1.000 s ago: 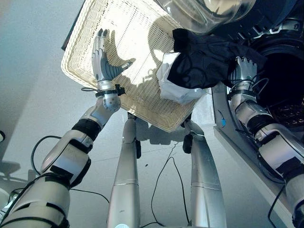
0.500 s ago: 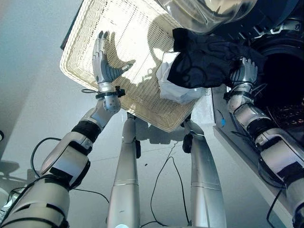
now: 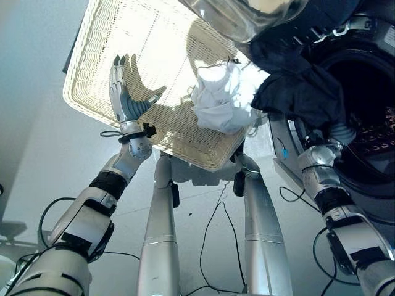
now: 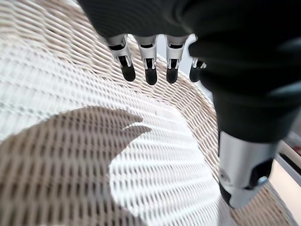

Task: Put the clothes into the washing machine.

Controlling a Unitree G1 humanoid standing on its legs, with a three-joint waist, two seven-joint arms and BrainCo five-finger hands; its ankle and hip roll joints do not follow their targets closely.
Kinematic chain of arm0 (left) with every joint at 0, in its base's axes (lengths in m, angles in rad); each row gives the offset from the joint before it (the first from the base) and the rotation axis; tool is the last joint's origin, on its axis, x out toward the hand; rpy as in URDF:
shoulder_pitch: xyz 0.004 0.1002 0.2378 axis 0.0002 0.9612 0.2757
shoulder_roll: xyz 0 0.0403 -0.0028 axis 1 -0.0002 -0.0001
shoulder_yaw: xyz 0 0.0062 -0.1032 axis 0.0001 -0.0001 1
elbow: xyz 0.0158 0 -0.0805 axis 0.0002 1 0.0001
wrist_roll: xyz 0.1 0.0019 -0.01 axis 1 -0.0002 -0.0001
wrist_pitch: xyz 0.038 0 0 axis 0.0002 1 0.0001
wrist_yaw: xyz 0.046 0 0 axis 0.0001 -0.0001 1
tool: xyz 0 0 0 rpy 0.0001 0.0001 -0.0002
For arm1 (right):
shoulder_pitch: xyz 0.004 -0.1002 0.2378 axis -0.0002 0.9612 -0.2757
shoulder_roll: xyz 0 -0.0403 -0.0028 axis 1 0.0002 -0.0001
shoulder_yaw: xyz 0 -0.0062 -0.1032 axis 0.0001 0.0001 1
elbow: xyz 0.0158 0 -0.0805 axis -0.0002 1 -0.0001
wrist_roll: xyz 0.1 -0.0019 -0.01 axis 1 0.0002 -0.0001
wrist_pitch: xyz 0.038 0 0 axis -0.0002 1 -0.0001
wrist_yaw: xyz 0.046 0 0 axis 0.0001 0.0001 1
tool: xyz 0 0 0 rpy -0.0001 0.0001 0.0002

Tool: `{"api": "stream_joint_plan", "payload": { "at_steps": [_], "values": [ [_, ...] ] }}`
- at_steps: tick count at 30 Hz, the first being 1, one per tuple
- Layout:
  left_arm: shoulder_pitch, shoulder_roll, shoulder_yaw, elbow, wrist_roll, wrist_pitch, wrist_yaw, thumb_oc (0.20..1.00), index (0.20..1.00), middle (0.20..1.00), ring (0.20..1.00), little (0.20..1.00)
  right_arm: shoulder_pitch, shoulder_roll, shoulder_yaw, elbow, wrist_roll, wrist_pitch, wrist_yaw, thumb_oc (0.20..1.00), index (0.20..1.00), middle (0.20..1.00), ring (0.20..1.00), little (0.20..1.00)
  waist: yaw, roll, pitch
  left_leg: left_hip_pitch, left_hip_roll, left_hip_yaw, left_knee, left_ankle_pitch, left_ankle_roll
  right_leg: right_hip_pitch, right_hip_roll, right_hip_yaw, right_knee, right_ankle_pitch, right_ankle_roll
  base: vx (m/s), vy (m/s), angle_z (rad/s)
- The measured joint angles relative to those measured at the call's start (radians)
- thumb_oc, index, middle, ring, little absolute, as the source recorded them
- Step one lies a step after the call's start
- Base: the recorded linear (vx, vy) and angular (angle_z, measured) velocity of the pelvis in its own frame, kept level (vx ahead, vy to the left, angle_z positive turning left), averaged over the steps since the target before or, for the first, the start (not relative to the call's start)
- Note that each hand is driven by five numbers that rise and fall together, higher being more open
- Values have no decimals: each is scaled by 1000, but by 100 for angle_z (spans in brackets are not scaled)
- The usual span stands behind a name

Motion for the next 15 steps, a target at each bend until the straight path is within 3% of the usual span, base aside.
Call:
{"api": "stream_joint_plan", "payload": {
  "at_steps": [11, 15],
  "values": [
    [-42, 15, -28, 50, -1, -27, -1, 1000, 1000, 1000, 1000, 1000, -98, -71, -67, 194, 287, -19, 39, 200, 200, 200, 200, 200, 19, 0, 0, 1, 9, 0, -2, 0, 0, 17, 9, -4, -30, 16, 0, -4, -22, -2],
    [-56, 38, -46, 50, -2, -27, -3, 1000, 1000, 1000, 1000, 1000, -129, -98, -77, 231, 411, 19, 69, 200, 200, 200, 200, 200, 22, 0, 0, 0, 7, -9, -3, 1, 1, 21, 8, -11, -30, 16, 0, 7, -76, 3]
  ]
}}
